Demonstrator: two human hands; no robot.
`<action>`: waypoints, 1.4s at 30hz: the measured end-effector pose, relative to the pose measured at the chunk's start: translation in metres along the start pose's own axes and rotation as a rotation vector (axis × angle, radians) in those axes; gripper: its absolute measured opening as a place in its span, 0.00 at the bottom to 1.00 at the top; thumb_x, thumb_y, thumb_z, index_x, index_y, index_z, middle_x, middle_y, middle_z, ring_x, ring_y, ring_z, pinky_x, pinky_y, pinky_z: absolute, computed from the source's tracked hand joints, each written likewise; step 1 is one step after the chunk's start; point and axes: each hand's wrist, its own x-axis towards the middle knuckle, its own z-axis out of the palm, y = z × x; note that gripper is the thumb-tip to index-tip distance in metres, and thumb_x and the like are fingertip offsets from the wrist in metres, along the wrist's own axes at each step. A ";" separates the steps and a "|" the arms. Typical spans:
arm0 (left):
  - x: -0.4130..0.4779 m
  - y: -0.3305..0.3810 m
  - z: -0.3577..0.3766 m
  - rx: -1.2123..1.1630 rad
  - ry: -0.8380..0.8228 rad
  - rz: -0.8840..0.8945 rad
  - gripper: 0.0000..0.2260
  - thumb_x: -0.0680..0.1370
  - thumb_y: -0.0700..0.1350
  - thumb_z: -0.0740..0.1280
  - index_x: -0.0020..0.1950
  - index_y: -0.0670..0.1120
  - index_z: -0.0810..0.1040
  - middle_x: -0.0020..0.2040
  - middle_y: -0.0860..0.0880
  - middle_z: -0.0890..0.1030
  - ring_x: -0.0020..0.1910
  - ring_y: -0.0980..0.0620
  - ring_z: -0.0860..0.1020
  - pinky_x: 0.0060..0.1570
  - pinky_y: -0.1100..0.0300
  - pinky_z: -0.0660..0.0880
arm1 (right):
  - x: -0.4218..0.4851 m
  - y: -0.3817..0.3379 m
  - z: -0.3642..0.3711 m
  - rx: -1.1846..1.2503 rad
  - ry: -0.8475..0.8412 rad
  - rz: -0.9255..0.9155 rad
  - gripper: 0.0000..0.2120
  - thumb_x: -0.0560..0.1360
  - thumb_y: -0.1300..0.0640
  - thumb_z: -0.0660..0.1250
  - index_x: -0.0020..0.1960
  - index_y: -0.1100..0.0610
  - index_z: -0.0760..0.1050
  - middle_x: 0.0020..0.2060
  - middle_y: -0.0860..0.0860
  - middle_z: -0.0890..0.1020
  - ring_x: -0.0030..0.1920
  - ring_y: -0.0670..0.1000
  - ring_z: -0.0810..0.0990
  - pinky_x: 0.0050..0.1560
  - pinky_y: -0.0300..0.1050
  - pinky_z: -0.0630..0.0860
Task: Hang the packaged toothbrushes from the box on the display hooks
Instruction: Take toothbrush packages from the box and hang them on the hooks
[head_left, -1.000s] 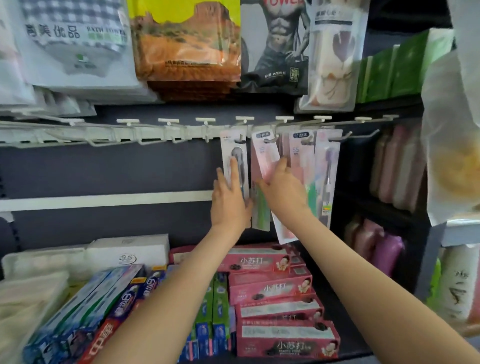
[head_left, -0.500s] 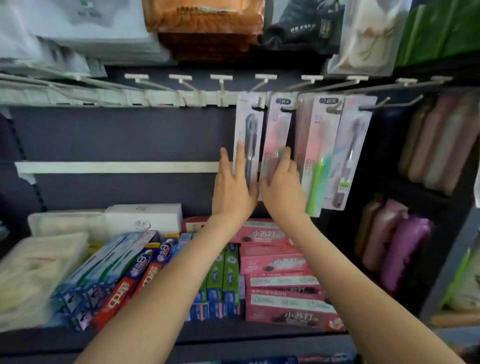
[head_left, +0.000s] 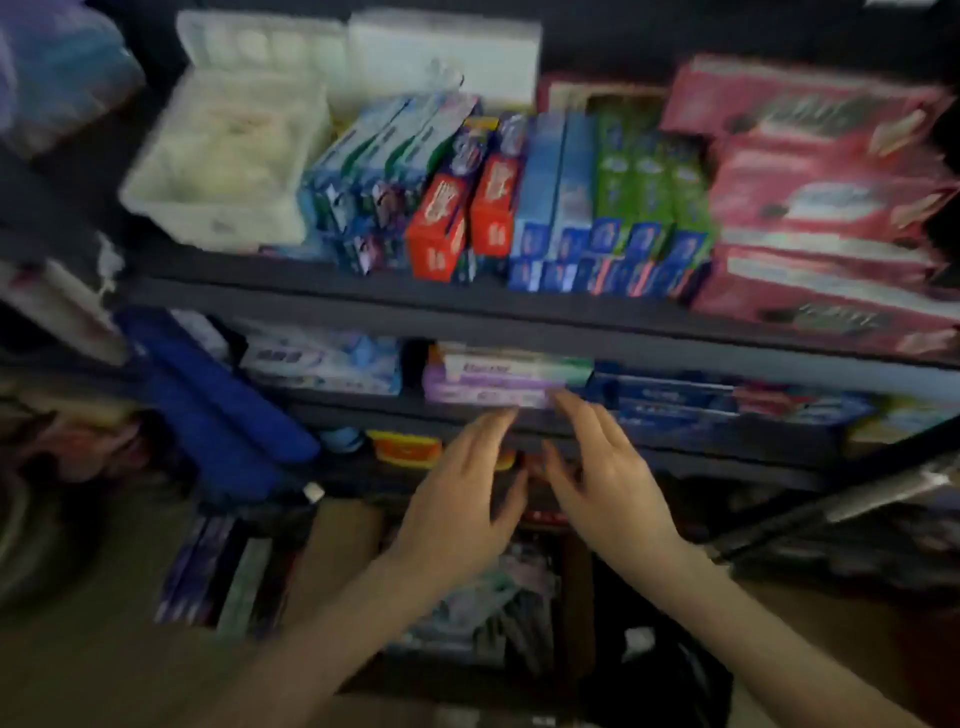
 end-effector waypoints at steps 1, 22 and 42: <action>-0.028 -0.021 0.005 0.025 -0.092 -0.086 0.24 0.79 0.52 0.59 0.74 0.46 0.65 0.67 0.45 0.74 0.63 0.51 0.73 0.60 0.64 0.66 | -0.017 0.008 0.030 0.003 -0.090 0.037 0.23 0.76 0.61 0.67 0.70 0.58 0.68 0.56 0.54 0.77 0.47 0.51 0.79 0.45 0.34 0.69; -0.256 -0.311 0.296 0.210 -0.685 -0.752 0.29 0.80 0.47 0.64 0.77 0.47 0.54 0.73 0.47 0.62 0.70 0.51 0.67 0.64 0.58 0.72 | -0.159 0.301 0.457 -0.259 -0.618 0.709 0.27 0.76 0.63 0.64 0.73 0.62 0.58 0.67 0.62 0.69 0.67 0.63 0.68 0.66 0.56 0.66; -0.217 -0.323 0.323 0.330 -0.825 -0.424 0.24 0.80 0.43 0.62 0.75 0.46 0.59 0.71 0.47 0.66 0.68 0.49 0.67 0.65 0.57 0.67 | -0.197 0.313 0.476 -0.222 -0.852 0.722 0.29 0.71 0.51 0.72 0.66 0.57 0.65 0.64 0.57 0.72 0.65 0.58 0.69 0.64 0.54 0.69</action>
